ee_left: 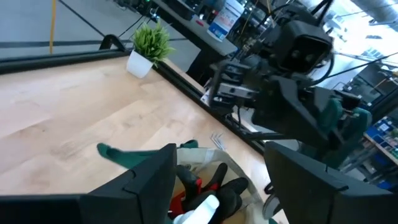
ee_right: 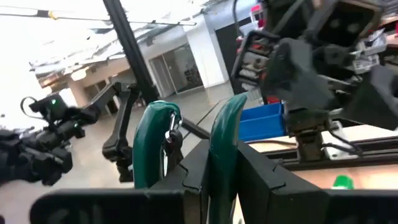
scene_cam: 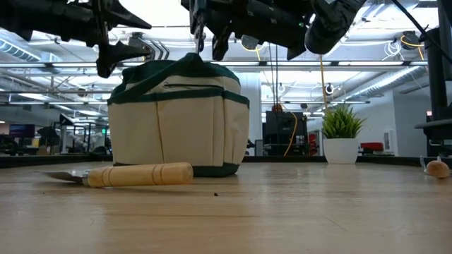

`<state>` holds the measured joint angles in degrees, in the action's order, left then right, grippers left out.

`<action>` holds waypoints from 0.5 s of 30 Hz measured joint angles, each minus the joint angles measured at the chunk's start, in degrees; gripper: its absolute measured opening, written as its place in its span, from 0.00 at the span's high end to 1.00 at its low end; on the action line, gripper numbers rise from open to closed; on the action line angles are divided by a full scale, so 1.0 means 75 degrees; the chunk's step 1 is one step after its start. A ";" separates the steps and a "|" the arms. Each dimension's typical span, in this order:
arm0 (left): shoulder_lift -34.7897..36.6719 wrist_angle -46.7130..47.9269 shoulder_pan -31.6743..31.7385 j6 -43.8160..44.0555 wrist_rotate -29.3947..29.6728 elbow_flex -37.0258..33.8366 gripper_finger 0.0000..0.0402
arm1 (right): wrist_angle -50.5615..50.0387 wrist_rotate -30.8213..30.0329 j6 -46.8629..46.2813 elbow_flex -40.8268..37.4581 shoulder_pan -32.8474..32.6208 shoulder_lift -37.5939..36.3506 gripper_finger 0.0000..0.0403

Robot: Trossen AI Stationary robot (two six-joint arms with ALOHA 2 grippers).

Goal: Pick & Place Garden tools in Gardening bag
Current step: Put the green shear scissors into the gardening bag

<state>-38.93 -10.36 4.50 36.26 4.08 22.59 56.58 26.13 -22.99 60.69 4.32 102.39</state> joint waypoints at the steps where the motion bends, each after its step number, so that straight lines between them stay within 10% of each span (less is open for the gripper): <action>1: -0.0001 -0.0006 -0.0014 0.0039 -0.0003 -0.0023 0.38 | -0.0003 0.0067 0.0060 0.0000 -0.0015 0.0003 0.88; 15: -0.0001 -0.0095 -0.0191 0.0097 0.0057 -0.0029 0.38 | -0.0005 0.0575 0.0981 0.0000 0.0126 -0.0003 0.88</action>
<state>-38.94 -11.07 3.07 36.99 4.50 22.37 56.54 30.44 -15.63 60.69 5.26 102.37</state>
